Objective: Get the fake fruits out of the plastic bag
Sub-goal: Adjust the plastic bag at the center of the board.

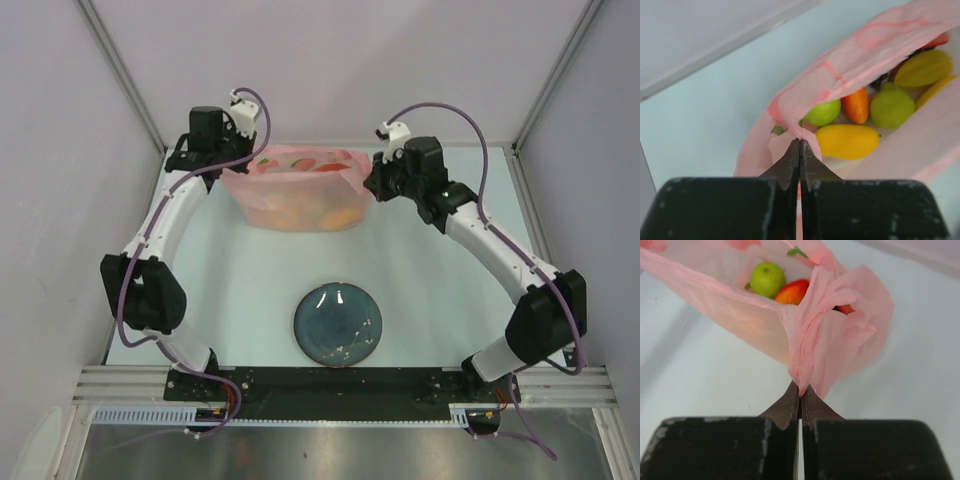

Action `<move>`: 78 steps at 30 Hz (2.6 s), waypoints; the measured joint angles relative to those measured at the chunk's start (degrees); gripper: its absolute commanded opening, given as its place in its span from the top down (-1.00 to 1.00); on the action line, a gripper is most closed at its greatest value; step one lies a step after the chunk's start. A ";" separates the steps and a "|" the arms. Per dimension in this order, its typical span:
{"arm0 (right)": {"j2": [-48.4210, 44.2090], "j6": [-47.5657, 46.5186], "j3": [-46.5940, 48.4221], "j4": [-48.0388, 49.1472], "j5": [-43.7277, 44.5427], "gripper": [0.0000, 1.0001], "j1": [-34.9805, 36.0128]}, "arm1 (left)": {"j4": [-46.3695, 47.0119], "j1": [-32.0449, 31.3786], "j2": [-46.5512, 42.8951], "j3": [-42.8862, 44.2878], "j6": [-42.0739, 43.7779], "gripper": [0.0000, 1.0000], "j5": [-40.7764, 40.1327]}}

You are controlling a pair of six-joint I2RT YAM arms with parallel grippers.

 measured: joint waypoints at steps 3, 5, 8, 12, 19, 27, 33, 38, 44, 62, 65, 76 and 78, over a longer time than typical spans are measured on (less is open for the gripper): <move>6.01 -0.39 8.00 0.07 0.33 1.00 -0.24 | 0.59 0.39 -1.22 2.58 -0.09 1.00 2.73; 10.99 -0.85 14.84 0.55 0.55 1.00 -0.46 | 1.62 0.61 -1.53 4.13 -0.22 1.00 3.87; 21.20 -1.92 29.73 1.16 0.98 1.00 -0.79 | 2.36 1.01 0.35 9.60 -0.81 1.00 4.81; 38.25 -3.89 56.87 1.53 2.93 1.00 -1.33 | 2.91 1.18 8.90 25.75 -2.38 1.00 5.68; 52.68 -9.27 74.62 10.16 9.33 1.00 -2.95 | 7.28 0.63 19.89 43.98 -3.80 1.00 5.92; 41.20 -11.96 55.25 19.02 11.56 1.00 -5.90 | 9.07 -0.52 14.75 40.87 -6.80 1.00 7.65; 16.90 -15.21 22.53 23.19 9.11 1.00 -7.39 | 11.72 -0.63 -6.01 11.19 -9.14 1.00 11.76; 4.70 -13.53 3.13 19.89 7.63 -0.05 -6.03 | 12.98 -1.60 -18.62 -15.52 -10.25 1.00 15.06; 1.09 -10.54 -8.44 8.48 5.31 -0.67 -5.62 | 12.22 -3.93 -18.99 -24.98 -13.97 0.99 17.99; -1.57 -11.32 -3.45 16.04 5.90 0.25 7.85 | 14.38 -4.57 -20.79 -23.54 -19.28 1.00 21.00; 5.95 -11.19 -2.84 16.02 4.81 0.30 8.59 | 14.56 -4.57 -20.87 -22.88 -20.24 1.00 20.92; 20.61 -10.95 3.72 16.46 8.20 0.30 10.60 | 16.72 -4.50 -21.16 -19.82 -24.76 1.00 20.72; 20.70 -10.88 1.62 16.72 8.59 0.31 10.99 | 16.72 -4.42 -21.27 -19.82 -24.94 1.00 20.70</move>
